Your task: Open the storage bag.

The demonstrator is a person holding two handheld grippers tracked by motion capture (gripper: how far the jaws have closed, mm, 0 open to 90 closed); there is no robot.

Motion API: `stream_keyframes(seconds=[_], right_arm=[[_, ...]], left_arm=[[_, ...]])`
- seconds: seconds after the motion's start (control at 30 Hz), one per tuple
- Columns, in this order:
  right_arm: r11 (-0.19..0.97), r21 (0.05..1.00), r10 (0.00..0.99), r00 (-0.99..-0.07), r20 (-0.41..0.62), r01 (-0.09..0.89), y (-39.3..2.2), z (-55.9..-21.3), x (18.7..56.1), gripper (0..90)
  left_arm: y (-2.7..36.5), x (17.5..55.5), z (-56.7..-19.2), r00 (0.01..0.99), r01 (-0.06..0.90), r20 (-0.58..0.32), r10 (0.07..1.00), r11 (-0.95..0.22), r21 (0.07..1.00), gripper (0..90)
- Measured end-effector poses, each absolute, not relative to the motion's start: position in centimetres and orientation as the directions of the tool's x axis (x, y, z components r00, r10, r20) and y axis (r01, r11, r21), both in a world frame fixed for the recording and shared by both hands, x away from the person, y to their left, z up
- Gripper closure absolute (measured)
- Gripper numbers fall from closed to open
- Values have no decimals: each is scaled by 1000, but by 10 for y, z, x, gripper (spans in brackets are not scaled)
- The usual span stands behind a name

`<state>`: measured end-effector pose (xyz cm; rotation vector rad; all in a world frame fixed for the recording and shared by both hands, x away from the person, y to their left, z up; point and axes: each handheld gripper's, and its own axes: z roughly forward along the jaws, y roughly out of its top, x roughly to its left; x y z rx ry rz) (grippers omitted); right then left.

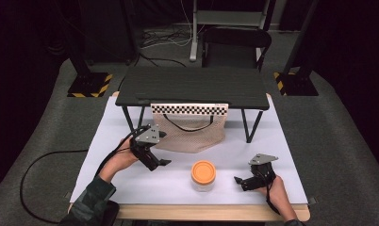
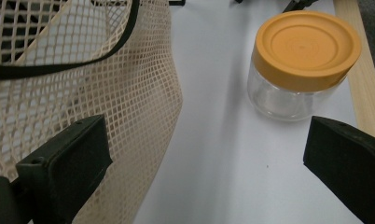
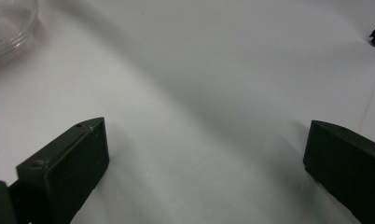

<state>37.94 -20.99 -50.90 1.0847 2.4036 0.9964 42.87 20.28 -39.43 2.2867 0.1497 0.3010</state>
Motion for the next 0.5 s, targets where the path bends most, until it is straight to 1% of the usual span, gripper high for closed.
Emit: stream_keyframes(seconds=[0.5], right_arm=[[469, 709, 751, -660, -6, 527, -210, -509, 379, 0]], left_arm=[[185, 437, -382, 968, -63, 209, 140, -671, 739, 3]])
